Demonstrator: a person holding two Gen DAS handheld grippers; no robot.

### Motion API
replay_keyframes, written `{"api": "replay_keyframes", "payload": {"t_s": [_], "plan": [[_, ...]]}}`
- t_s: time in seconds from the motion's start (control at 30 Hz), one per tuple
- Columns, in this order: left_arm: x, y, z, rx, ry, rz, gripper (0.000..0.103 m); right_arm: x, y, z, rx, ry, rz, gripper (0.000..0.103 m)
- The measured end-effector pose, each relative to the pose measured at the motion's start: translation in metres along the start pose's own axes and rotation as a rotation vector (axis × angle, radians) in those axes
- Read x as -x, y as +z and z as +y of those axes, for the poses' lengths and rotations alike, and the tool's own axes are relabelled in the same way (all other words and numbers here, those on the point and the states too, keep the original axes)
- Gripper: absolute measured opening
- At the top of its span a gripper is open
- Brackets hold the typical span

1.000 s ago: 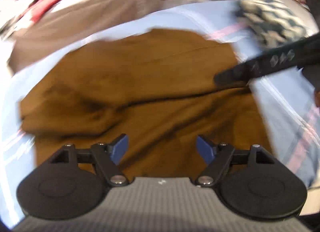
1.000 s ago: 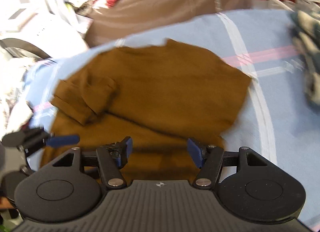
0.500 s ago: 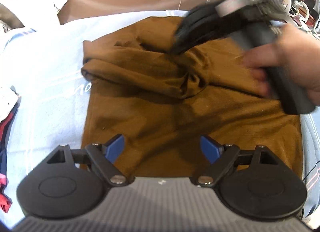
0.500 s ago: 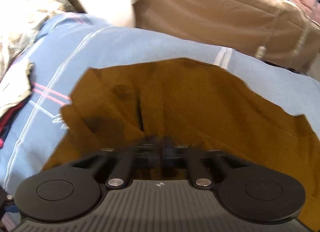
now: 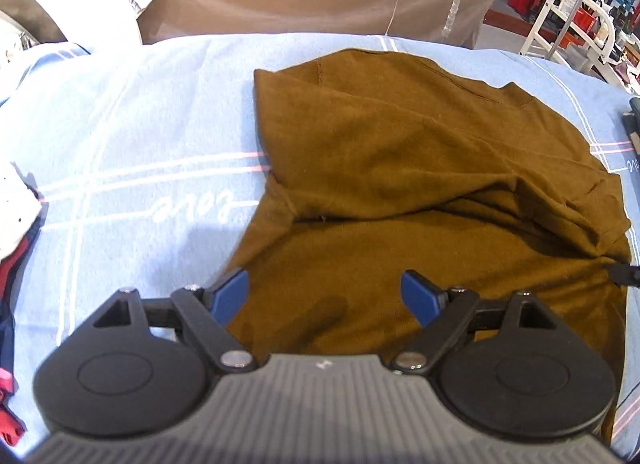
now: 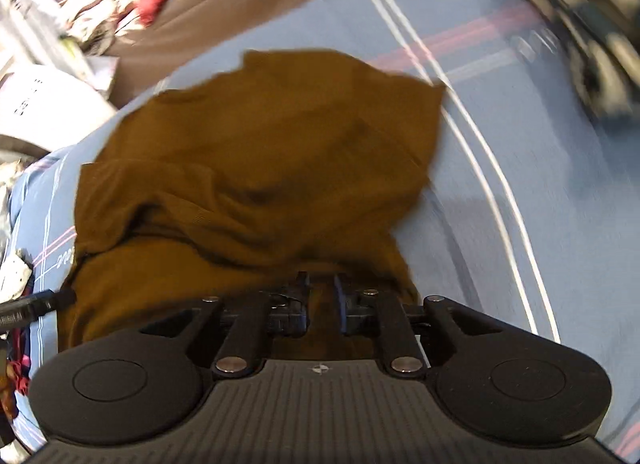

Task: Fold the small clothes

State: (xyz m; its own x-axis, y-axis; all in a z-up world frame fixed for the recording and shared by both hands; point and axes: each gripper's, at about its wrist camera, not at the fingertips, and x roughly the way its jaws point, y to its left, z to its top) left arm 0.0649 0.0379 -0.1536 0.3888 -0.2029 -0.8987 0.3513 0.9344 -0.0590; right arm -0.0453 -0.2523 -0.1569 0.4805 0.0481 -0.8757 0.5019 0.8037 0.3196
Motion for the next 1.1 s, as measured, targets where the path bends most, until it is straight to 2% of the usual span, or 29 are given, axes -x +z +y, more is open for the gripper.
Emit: {"api": "replay_keyframes", "payload": {"t_s": [0.07,0.13,0.2,0.23,0.33,0.43,0.5,0.53,0.57,0.6,0.63,0.7,0.77,0.8,0.87,0.9,0.93,0.97,1.0,1.07,1.1], "plan": [[-0.002,0.005,0.001,-0.021,0.007,-0.012,0.083,0.013,-0.003,-0.002,-0.022,0.001,-0.05,0.039],[-0.004,0.01,0.002,-0.063,0.036,-0.017,0.083,0.021,0.004,0.001,0.01,-0.006,-0.107,0.048],[-0.011,0.017,0.001,-0.102,0.086,-0.01,0.083,0.022,0.02,0.008,0.078,-0.02,-0.14,0.067],[-0.015,0.021,0.0,-0.113,0.096,-0.002,0.083,0.022,0.027,0.011,0.109,-0.04,-0.166,0.07],[-0.021,0.024,-0.003,-0.14,0.09,0.011,0.084,0.012,0.052,0.016,0.183,-0.075,-0.18,0.072],[-0.025,0.022,-0.012,-0.222,0.13,-0.003,0.086,-0.009,0.07,0.016,0.275,-0.114,-0.138,0.072],[-0.027,0.021,-0.014,-0.248,0.138,0.001,0.087,-0.025,0.081,0.011,0.304,-0.155,-0.078,0.072],[-0.028,0.02,-0.013,-0.252,0.138,0.005,0.087,-0.03,0.084,0.008,0.302,-0.164,-0.051,0.068],[-0.029,0.02,-0.013,-0.257,0.142,0.005,0.087,-0.035,0.086,0.005,0.286,-0.15,-0.034,0.053],[-0.029,0.02,-0.013,-0.269,0.151,-0.001,0.087,-0.032,0.086,0.002,0.266,-0.125,-0.032,0.016],[-0.029,0.019,-0.012,-0.281,0.164,-0.014,0.087,-0.029,0.085,0.001,0.256,-0.107,-0.033,0.007],[-0.03,0.02,-0.011,-0.298,0.184,-0.043,0.087,-0.016,0.084,-0.002,0.214,-0.092,-0.062,0.007],[-0.034,0.024,-0.01,-0.299,0.173,-0.057,0.086,0.003,0.083,-0.009,0.142,-0.086,-0.114,0.007],[-0.038,0.027,-0.01,-0.3,0.166,-0.054,0.081,0.012,0.082,-0.014,0.11,-0.089,-0.135,0.007],[-0.048,0.031,-0.012,-0.311,0.145,-0.026,0.058,0.023,0.079,-0.023,0.071,-0.106,-0.147,0.007],[-0.054,0.033,-0.012,-0.313,0.128,-0.006,0.04,0.023,0.077,-0.028,0.066,-0.113,-0.138,0.007],[-0.058,0.036,-0.01,-0.294,0.122,0.008,0.036,0.019,0.076,-0.031,0.073,-0.113,-0.109,0.007],[-0.059,0.039,-0.004,-0.238,0.122,0.001,0.031,0.015,0.074,-0.032,0.083,-0.109,-0.083,0.01],[-0.056,0.043,0.006,-0.147,0.125,-0.011,0.018,0.01,0.079,-0.031,0.085,-0.109,-0.078,0.019],[-0.05,0.049,0.037,0.058,0.113,-0.018,0.016,0.013,0.079,-0.037,0.029,-0.12,-0.089,0.04],[-0.049,0.049,0.052,0.129,0.111,-0.007,0.018,0.019,0.078,-0.039,-0.009,-0.118,-0.103,0.044]]}}
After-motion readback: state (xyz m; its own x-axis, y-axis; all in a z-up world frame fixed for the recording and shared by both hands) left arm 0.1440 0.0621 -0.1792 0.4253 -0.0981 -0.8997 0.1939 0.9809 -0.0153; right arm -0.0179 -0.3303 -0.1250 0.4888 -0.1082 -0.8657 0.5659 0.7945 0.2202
